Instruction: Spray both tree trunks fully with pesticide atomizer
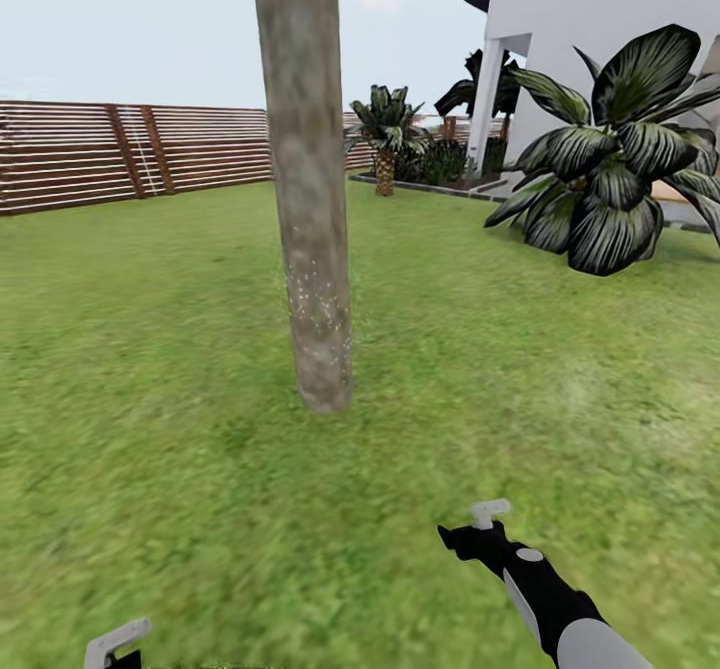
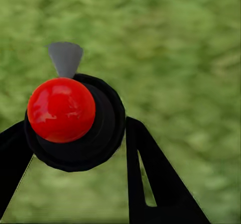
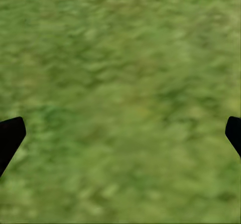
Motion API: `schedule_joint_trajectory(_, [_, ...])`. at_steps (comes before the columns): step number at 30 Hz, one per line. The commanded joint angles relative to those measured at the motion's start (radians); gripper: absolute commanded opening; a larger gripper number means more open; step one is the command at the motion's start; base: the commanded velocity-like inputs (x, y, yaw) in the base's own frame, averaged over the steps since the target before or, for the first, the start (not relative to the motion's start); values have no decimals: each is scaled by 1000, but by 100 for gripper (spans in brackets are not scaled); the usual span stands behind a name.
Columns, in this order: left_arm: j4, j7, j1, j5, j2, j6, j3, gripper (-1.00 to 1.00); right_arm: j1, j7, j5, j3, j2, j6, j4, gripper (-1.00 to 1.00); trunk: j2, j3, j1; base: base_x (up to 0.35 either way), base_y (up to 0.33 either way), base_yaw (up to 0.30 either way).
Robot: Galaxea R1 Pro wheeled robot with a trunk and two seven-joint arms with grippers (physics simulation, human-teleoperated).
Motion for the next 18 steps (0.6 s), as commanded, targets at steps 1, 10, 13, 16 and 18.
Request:
schedule_joint_trajectory(1, [2, 3, -1, 8, 1, -4, -4, -100, 0, 8, 10, -8, 1, -1, -1, 100, 7, 3, -4, 0, 0, 273])
schedule_joint_trajectory(10, [3, 3, 0, 7, 2, -4, 22, -100, 0, 9, 10, -8, 1, -1, -2, 100, 70, 39, -39, 0, 0, 244])
schedule_joint_trajectory(13, [3, 3, 0, 7, 1, -4, 28, -100, 0, 9, 10, -8, 1, -1, -2, 100, 91, 52, -50, 0, 0, 200])
schedule_joint_trajectory(16, [3, 3, 0, 7, 1, -4, 28, -100, 0, 9, 10, -8, 1, -1, -2, 100, 112, 65, -62, 0, 0, 202])
schedule_joint_trajectory(18, [3, 3, 1, 7, 1, -4, 29, -100, 0, 8, 10, -8, 1, -1, -1, 100, 126, 74, -69, 0, 0, 218])
